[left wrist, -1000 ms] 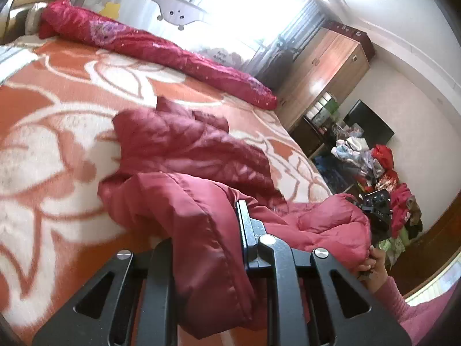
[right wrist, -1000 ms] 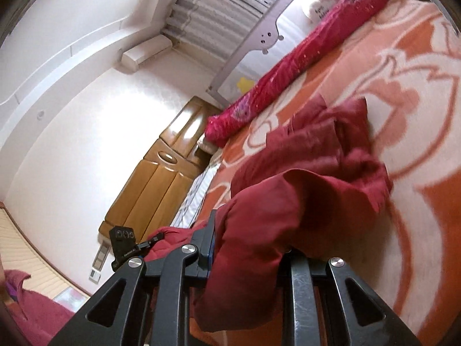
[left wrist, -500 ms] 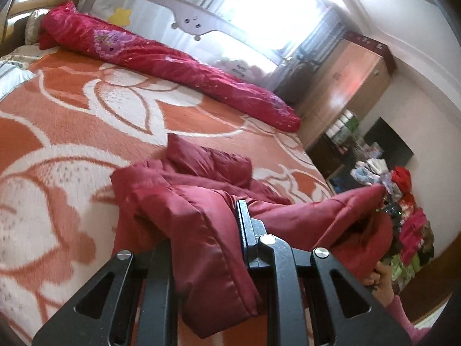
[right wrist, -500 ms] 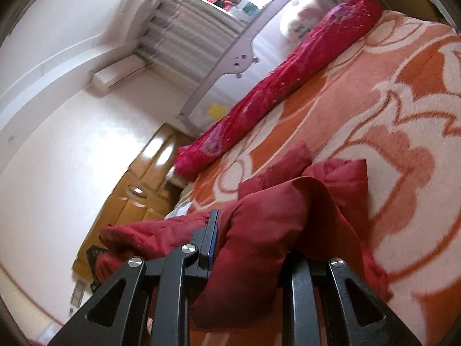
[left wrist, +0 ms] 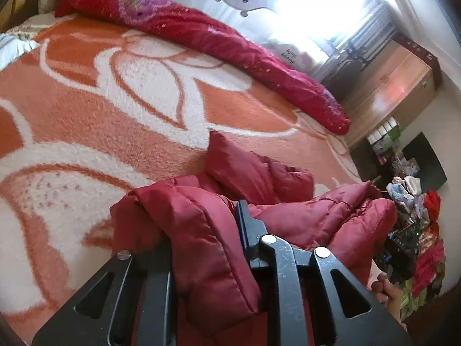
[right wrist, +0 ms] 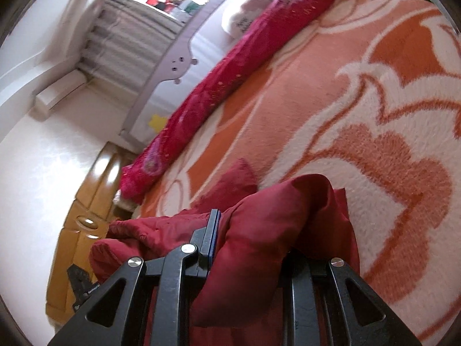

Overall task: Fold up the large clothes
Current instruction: 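Lay the hem over the collar and open both grippers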

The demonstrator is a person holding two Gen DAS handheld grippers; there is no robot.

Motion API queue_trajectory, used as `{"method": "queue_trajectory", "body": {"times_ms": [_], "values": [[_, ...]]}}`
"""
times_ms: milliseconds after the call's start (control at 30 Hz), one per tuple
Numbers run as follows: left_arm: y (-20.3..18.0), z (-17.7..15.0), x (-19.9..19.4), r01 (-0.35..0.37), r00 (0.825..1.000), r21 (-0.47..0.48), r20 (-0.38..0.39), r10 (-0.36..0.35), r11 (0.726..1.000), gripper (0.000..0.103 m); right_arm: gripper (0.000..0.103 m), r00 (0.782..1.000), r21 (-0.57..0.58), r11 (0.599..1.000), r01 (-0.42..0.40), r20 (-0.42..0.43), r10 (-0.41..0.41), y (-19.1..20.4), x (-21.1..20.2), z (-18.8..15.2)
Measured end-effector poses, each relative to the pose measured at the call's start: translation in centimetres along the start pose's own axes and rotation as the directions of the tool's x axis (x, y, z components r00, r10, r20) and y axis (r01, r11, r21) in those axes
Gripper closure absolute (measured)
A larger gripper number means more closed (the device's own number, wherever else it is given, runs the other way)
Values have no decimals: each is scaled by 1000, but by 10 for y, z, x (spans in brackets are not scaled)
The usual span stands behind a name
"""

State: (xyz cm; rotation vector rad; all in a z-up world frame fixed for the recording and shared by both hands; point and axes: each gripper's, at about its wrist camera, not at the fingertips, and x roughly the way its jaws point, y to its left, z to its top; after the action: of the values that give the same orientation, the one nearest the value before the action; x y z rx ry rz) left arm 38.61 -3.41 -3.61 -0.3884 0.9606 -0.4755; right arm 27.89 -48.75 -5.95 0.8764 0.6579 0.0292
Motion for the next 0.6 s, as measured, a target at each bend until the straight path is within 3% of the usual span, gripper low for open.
{"method": "queue_trajectory", "body": {"times_ms": [200,300,467,600], "values": [[8,8,35,-32,999,-19,-12,32,999,83,83,999,96,994,50,15,-52,-29,35,-1],[12,14,43,-14,1000,-29,-22,14,999,83,84,997,92,993,79,20,-81,-34,45,1],[9,19,35,0,1000,-15,-18,0,1000,81,84,993,84,990,115,7,-116,-36,57,5],[6,17,7,24,1000,-7,16,-24,1000,69,84,990,63,988,141,1,-141,-33,65,6]]}}
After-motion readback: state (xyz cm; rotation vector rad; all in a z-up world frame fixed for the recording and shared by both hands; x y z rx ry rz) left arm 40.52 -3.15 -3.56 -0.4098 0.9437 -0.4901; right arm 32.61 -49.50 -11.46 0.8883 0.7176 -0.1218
